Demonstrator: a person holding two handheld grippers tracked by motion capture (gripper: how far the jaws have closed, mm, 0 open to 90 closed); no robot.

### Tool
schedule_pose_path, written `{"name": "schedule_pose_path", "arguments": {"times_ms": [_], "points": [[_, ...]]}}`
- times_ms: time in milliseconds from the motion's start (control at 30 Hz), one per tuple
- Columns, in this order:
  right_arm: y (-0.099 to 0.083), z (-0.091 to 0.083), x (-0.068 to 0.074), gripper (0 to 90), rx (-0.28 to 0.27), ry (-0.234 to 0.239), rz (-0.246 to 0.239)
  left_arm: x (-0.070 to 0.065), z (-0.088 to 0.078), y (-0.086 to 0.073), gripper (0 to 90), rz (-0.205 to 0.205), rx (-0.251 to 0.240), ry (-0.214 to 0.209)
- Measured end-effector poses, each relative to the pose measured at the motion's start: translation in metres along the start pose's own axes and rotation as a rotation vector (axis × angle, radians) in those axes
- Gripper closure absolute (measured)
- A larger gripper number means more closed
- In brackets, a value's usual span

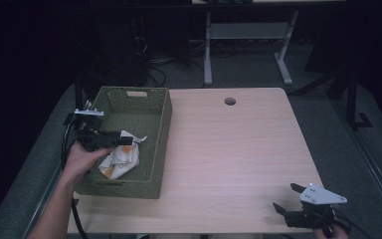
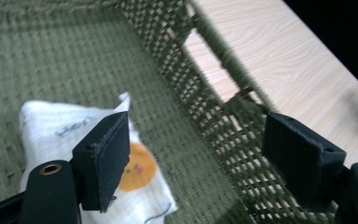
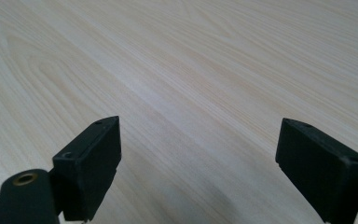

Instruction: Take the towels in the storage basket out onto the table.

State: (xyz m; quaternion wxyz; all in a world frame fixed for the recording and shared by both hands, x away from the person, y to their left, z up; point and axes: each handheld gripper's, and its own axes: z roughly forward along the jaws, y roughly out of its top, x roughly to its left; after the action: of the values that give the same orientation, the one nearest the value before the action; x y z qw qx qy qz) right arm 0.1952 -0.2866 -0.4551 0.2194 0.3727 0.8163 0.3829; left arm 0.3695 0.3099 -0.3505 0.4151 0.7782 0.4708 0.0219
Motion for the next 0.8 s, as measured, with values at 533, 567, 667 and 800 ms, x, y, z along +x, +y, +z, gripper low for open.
{"name": "schedule_pose_path", "arguments": {"times_ms": [533,567,667,800], "points": [[0.001,0.0,0.003,13.9,-0.001,0.003,-0.005,0.02,0.014,-0.008,23.1,-0.054,0.143,0.162],[0.001,0.0,0.002,13.8,-0.003,0.003,-0.01,0.021,0.015,-0.009,23.1,-0.054,0.157,0.178],[0.001,-0.001,0.002,13.9,-0.01,0.003,-0.009,0.024,0.02,-0.01,23.1,-0.07,0.205,0.198],[0.002,-0.001,0.003,13.9,-0.004,0.004,-0.014,0.026,0.025,-0.01,24.5,-0.075,0.242,0.233]]}}
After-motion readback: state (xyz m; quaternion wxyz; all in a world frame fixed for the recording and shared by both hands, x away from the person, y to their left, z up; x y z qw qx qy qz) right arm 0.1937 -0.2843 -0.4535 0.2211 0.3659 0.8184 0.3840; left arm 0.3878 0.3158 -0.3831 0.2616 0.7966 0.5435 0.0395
